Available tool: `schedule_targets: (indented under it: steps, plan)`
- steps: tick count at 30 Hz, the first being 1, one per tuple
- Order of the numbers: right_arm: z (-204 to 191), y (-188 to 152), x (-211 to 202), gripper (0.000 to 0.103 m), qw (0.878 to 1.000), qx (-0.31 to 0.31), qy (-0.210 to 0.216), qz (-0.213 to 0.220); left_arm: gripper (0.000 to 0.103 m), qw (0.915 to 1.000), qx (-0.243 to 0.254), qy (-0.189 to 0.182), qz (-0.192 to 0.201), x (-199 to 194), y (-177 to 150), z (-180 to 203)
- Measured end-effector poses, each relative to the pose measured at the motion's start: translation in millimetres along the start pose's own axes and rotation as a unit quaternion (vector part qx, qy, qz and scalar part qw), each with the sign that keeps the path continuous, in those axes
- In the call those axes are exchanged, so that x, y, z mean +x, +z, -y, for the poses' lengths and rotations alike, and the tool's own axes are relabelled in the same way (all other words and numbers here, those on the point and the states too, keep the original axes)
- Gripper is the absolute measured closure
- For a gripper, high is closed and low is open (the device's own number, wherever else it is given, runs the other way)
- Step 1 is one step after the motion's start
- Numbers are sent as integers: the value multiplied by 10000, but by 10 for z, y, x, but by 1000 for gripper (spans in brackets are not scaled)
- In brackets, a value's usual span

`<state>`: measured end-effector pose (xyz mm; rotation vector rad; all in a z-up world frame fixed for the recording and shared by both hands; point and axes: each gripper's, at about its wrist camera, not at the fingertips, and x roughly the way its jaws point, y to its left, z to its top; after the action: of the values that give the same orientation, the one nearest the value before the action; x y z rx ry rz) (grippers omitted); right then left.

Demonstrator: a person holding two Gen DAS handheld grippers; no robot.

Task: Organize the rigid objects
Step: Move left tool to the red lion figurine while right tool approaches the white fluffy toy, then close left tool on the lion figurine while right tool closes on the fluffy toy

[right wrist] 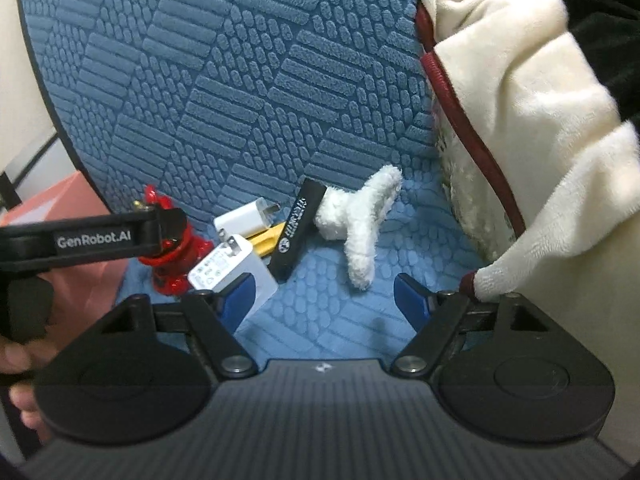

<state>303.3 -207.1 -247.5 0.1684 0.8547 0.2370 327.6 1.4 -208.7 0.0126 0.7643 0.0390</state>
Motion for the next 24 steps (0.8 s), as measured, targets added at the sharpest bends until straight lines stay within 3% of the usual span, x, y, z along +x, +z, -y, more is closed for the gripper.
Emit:
schedule_targets:
  steps: [4, 9, 20, 24]
  plan:
    - [-72, 21, 120, 26, 9996, -169, -216, 17, 6, 9999, 15, 28, -102, 99, 11, 7]
    - [0, 118, 292, 37, 9976, -40, -694, 34, 13, 9998, -17, -117, -182, 148, 18, 51]
    - [81, 280, 520, 61, 9976, -131, -661, -141, 28, 9995, -171, 23, -269, 269, 58, -64]
    - [170, 347, 523, 66, 9985, 22, -526, -135, 29, 9988, -360, -128, -307, 282, 64, -154]
